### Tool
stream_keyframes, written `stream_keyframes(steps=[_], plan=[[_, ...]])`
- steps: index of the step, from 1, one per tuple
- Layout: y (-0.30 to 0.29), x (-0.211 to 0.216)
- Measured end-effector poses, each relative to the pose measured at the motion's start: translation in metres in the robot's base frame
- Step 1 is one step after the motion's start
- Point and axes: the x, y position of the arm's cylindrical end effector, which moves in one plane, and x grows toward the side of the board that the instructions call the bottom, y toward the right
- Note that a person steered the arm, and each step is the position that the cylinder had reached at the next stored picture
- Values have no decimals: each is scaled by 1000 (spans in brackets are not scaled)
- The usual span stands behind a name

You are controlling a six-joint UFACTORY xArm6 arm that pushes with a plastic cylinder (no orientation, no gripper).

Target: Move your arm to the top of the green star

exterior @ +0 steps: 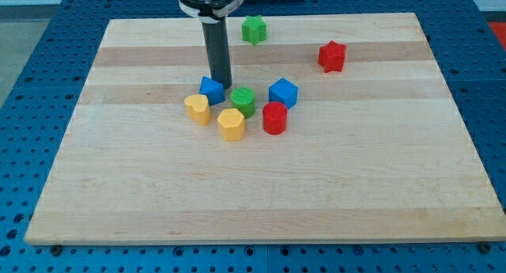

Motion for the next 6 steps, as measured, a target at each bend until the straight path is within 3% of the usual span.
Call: stream_keyframes(steps=[2,5,6], plan=[[-6,-15],[-44,-110],[-32,-144]])
